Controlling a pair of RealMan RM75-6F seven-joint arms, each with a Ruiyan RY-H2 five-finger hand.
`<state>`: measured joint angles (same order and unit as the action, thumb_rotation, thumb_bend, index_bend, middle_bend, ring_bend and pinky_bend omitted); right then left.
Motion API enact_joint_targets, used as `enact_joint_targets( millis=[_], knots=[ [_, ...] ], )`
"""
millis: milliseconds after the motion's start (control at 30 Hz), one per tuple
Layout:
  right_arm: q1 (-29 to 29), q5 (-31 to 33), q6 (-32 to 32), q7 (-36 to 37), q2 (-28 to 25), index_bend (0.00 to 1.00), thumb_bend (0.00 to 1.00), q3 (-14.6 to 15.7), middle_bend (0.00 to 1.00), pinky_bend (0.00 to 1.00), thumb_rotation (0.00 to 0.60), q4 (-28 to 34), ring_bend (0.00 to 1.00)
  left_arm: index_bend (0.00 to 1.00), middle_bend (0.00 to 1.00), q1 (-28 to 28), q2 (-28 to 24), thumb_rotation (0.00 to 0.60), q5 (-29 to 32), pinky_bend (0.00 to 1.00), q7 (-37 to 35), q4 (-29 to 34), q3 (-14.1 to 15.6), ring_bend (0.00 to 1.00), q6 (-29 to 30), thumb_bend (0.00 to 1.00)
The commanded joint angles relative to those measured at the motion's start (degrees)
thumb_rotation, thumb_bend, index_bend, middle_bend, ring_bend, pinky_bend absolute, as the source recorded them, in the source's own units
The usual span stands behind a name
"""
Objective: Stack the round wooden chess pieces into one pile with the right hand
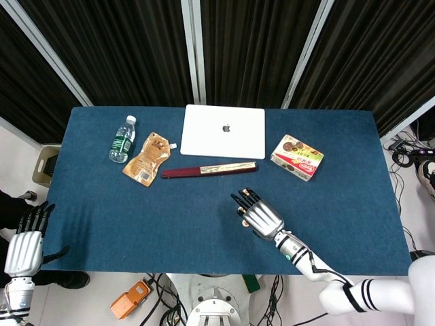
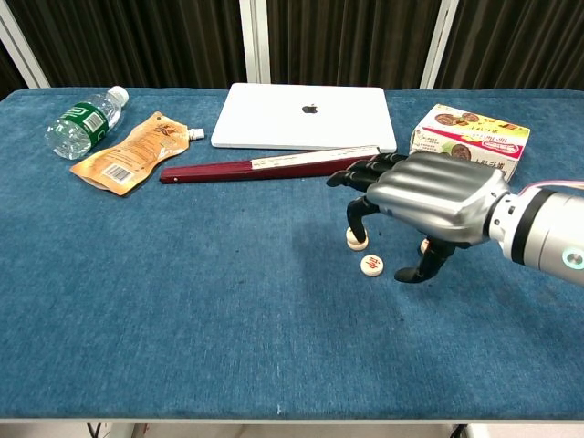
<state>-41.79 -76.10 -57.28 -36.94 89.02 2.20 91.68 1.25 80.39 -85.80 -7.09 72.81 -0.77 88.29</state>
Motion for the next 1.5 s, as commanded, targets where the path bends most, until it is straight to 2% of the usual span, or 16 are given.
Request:
enact_joint_targets(
  millis=[33,267,733,967,1300,1500],
  knots=[
    [-0.2,-4.3,-0.6,-0.9,0.7,0.48,0.32,1.2,0.05,0.08,0.600,-2.8,0.00,0.09,0.01,0.1,-0.1,0.600,0.1,0.00,0.1,0.1,0.0,0.00,0.1,0.05],
    [-1.5,-7.1,1.6,-1.9,1.7,0.48,0.33,1.1,0.05,0.07,0.600,-6.2,0.00,0.09,0.01,0.3,-0.1,0.600,0.2,0.00,0.2,0.3,0.1,0.00,0.0,0.05],
    [-2.2,-8.5,4.7,-0.4,3.6,0.51,0.45,0.5,0.04,0.07,0.600,-9.8,0.00,0.09,0.01,0.3,-0.1,0.600,0.5,0.00,0.2,0.2,0.0,0.00,-0.3,0.05],
    [-2.1,-8.9,5.2,0.8,3.5,0.58,0.54,0.2,0.06,0.07,0.600,-10.1,0.00,0.09,0.01,0.4,-0.1,0.600,0.7,0.00,0.2,0.0,0.1,0.00,-0.5,0.05],
    [-1.0,-11.6,0.4,5.5,0.9,0.60,0.55,-1.8,0.09,0.07,0.600,-6.3,0.00,0.09,0.01,0.2,-0.3,0.600,0.5,0.00,0.6,0.4,-0.1,0.00,-0.5,0.05],
    [-1.3,-9.0,1.6,5.0,0.4,0.59,0.55,-3.9,0.10,0.07,0.600,-6.8,0.00,0.09,0.01,0.0,-0.3,0.600,0.3,0.00,1.0,0.9,0.0,0.00,-0.6,0.05]
  ],
)
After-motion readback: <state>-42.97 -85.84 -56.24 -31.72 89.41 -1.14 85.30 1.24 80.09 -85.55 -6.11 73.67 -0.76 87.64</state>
